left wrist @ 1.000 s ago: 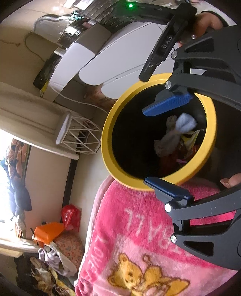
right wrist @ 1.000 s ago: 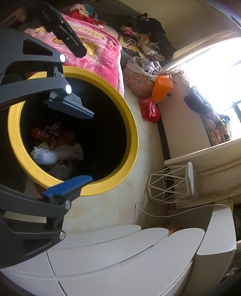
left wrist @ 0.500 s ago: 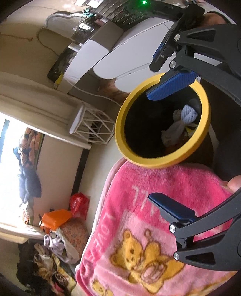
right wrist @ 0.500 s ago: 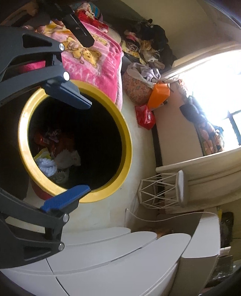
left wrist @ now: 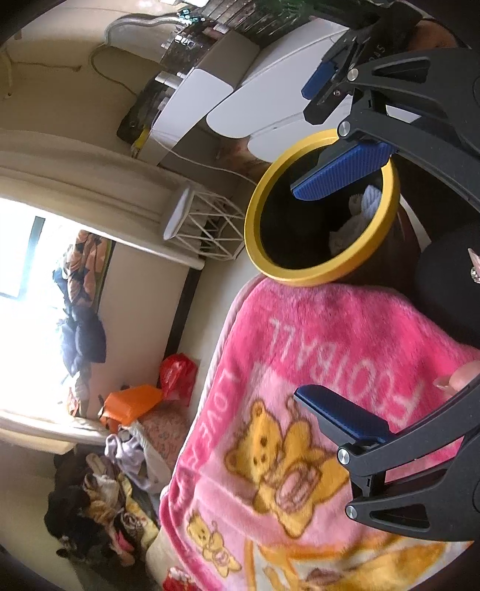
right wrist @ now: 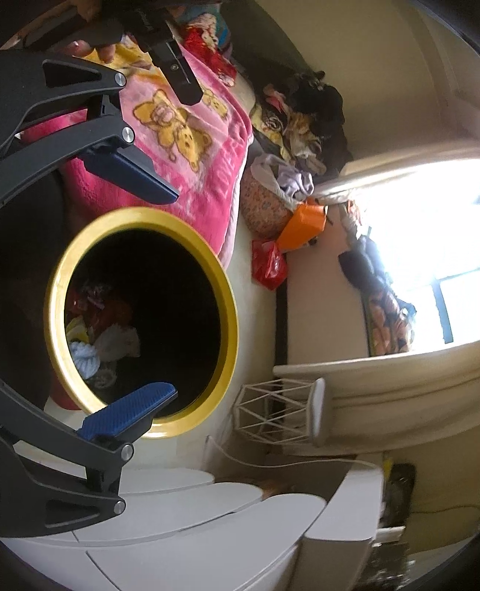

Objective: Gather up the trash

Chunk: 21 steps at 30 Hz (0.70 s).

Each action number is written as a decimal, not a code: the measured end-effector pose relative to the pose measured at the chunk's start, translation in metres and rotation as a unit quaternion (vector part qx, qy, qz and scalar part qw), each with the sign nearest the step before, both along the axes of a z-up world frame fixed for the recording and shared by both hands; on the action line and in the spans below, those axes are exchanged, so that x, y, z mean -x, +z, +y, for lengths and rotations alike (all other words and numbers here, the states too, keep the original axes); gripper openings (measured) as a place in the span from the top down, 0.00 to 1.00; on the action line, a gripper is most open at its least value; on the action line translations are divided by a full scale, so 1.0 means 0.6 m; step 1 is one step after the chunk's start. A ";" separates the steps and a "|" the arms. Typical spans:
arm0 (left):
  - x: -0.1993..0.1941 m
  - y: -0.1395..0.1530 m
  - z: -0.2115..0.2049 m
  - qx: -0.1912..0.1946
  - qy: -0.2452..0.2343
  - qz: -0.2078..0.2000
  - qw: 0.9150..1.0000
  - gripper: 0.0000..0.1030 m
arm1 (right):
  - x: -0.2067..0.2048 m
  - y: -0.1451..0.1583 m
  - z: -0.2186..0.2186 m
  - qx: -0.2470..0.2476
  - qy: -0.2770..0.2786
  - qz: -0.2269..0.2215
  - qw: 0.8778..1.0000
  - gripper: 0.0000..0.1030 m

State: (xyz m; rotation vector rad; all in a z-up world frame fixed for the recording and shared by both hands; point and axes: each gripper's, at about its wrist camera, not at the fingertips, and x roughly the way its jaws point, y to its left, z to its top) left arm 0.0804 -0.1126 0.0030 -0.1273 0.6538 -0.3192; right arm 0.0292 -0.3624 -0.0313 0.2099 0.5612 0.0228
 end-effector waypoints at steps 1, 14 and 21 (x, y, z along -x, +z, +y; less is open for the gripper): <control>0.005 0.002 0.004 -0.002 0.002 -0.003 1.000 0.11 | 0.003 0.002 0.007 0.005 0.006 -0.006 1.000 0.08; 0.055 -0.005 0.040 -0.024 0.043 -0.034 0.998 0.10 | 0.042 0.003 0.049 0.028 0.016 -0.079 0.996 0.07; 0.079 -0.012 0.051 -0.022 0.057 -0.070 0.996 0.10 | 0.076 0.002 0.074 0.062 0.011 -0.148 0.987 0.06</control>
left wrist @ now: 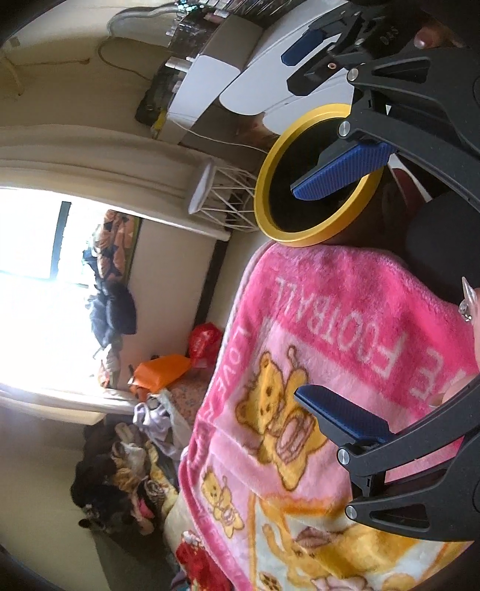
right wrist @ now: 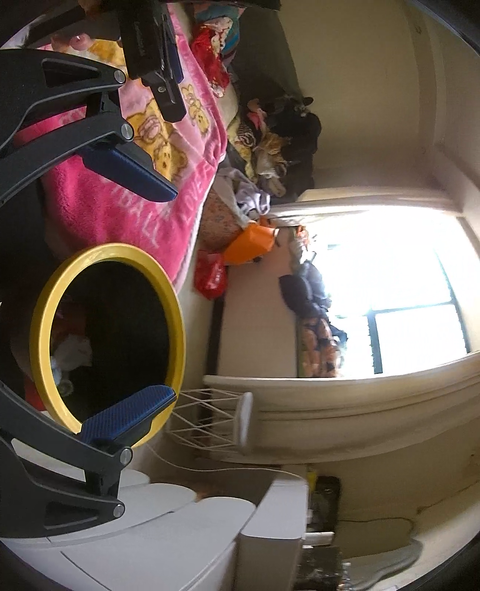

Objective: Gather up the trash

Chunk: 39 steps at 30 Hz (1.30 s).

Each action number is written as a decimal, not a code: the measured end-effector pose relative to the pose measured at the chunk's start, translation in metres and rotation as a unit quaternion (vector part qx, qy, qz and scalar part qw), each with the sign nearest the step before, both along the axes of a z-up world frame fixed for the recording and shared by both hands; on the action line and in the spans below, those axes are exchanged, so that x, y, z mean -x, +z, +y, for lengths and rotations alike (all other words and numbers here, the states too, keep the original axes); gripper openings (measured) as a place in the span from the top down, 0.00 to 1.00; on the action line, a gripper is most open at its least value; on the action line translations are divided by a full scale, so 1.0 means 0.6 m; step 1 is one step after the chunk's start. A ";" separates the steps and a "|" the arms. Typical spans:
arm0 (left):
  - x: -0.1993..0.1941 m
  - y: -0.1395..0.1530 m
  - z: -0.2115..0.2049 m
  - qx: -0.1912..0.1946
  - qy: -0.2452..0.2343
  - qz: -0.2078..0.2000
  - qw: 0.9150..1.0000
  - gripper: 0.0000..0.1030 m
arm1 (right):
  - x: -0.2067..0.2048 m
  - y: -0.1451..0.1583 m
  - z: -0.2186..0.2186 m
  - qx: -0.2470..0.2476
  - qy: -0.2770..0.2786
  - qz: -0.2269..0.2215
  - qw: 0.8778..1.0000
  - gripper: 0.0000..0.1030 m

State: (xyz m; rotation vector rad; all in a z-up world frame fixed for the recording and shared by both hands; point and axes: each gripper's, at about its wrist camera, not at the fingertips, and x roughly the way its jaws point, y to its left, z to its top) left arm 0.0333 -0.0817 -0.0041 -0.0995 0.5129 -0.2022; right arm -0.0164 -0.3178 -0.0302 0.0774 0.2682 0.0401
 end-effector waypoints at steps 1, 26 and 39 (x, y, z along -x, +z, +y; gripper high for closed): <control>0.004 0.000 0.001 0.000 0.001 -0.008 1.000 0.10 | 0.003 -0.001 0.002 0.003 -0.002 -0.006 1.000 0.06; 0.021 -0.018 -0.005 -0.006 0.000 -0.028 1.000 0.10 | 0.011 -0.030 0.020 0.023 -0.043 -0.019 0.999 0.06; 0.020 -0.018 -0.004 -0.005 0.000 -0.029 1.000 0.10 | 0.013 -0.027 0.019 0.021 -0.046 -0.020 0.998 0.06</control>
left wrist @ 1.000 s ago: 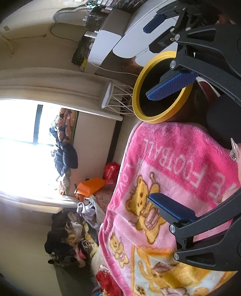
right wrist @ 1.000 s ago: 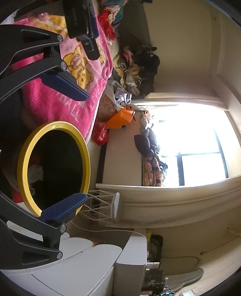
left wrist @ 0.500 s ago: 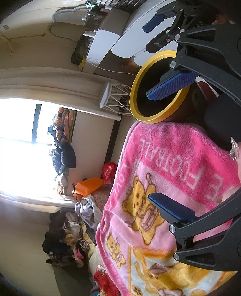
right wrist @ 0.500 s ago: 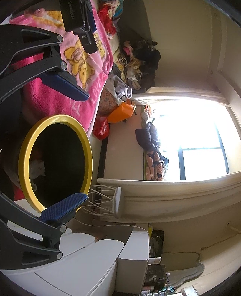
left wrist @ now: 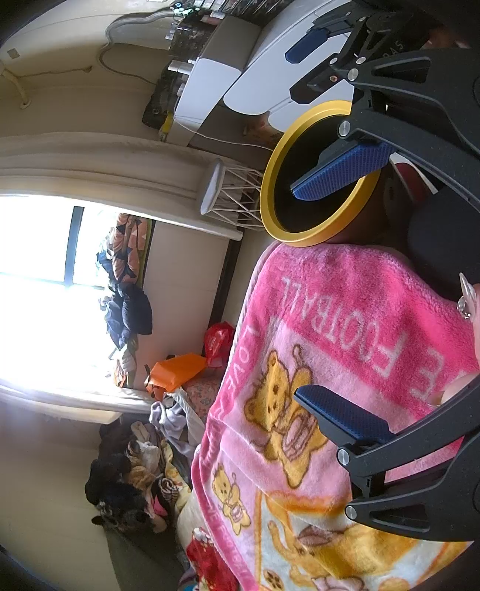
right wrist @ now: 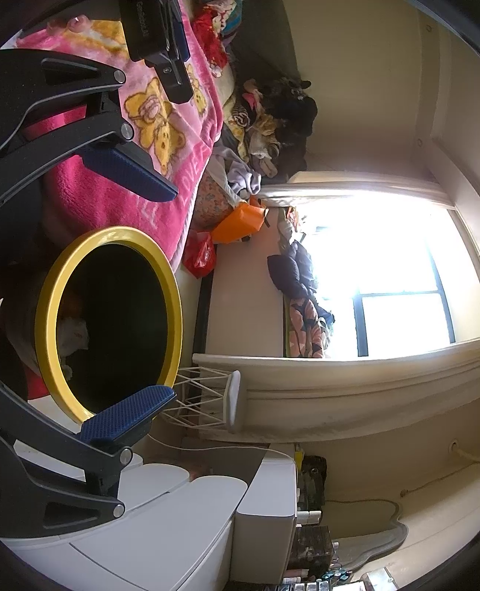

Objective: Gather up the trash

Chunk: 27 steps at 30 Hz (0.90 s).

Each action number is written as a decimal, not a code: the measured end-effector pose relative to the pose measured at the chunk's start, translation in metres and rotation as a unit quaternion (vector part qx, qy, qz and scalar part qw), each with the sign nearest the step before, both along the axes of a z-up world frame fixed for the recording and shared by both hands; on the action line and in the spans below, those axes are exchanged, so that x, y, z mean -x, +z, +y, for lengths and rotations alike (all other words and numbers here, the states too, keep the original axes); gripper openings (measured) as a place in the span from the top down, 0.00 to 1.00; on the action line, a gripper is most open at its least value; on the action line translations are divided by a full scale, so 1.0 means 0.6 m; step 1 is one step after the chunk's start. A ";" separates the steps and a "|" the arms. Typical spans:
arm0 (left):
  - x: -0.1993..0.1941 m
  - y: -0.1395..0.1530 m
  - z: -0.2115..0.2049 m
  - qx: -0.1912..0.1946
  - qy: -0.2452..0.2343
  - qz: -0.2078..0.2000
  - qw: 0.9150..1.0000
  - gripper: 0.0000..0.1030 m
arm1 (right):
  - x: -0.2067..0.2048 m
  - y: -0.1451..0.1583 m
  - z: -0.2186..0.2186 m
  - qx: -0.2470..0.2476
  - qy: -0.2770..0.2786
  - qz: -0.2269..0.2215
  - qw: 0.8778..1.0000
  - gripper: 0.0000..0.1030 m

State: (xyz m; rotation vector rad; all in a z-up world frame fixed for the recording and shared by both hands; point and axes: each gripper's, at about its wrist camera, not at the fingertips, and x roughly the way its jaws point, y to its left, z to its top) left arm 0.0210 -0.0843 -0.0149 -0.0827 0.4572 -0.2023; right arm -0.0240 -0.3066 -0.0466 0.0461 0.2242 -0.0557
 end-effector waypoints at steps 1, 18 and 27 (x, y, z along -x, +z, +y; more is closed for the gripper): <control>0.000 0.000 0.000 0.000 0.000 0.000 1.000 0.10 | 0.000 0.001 0.000 0.000 -0.001 -0.001 1.000 0.06; -0.001 -0.001 0.001 0.000 0.001 0.002 1.000 0.10 | 0.000 0.005 -0.009 -0.003 -0.007 -0.002 1.000 0.06; -0.001 -0.002 0.001 0.000 0.001 0.001 1.000 0.10 | 0.000 0.006 -0.010 -0.004 -0.008 -0.003 1.000 0.06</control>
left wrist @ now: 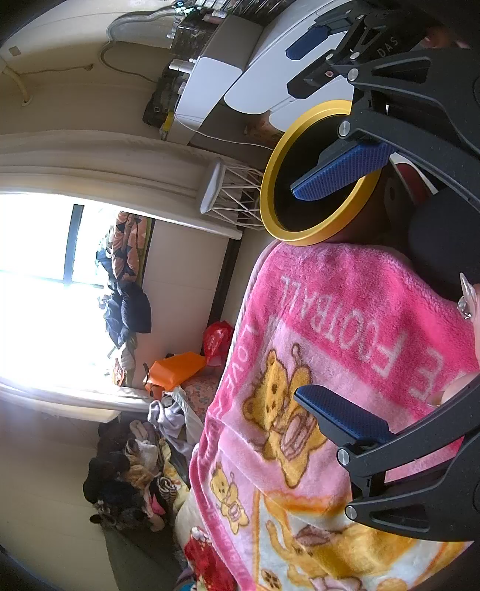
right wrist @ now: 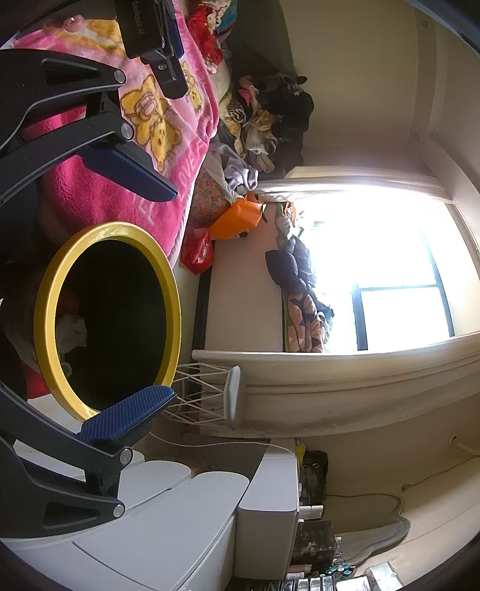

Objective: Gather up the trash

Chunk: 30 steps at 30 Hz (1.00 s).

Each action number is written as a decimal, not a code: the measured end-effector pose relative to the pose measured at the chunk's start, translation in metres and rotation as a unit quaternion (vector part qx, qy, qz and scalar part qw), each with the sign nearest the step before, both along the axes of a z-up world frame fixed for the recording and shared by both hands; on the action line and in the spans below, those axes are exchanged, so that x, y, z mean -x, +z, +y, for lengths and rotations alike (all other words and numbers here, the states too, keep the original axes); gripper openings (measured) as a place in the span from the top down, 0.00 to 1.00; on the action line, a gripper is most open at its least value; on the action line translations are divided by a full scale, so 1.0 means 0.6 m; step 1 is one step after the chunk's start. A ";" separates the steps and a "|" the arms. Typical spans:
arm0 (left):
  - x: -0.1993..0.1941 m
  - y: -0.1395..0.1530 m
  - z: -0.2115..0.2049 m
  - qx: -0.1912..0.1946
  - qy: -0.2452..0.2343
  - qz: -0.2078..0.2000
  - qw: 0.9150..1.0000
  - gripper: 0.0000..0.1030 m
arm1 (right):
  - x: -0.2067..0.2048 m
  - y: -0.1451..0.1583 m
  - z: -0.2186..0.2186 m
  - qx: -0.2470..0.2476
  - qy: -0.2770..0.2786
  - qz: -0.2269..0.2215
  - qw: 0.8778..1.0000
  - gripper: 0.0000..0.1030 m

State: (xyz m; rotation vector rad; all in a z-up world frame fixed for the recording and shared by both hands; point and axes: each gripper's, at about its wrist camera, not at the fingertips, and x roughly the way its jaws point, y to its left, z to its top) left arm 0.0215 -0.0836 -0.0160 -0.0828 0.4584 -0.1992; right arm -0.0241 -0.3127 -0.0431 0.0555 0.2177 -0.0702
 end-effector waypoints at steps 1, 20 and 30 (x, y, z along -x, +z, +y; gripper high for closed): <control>0.000 0.000 0.000 0.000 0.000 0.000 1.000 0.10 | 0.001 -0.001 0.000 0.000 0.000 0.000 1.000 0.06; -0.001 -0.001 0.000 0.002 0.001 0.002 1.000 0.10 | 0.001 -0.002 -0.003 0.000 0.000 0.001 1.000 0.06; -0.006 0.006 0.027 0.027 0.015 0.017 0.999 0.10 | -0.011 0.027 0.013 -0.009 0.009 -0.005 1.000 0.06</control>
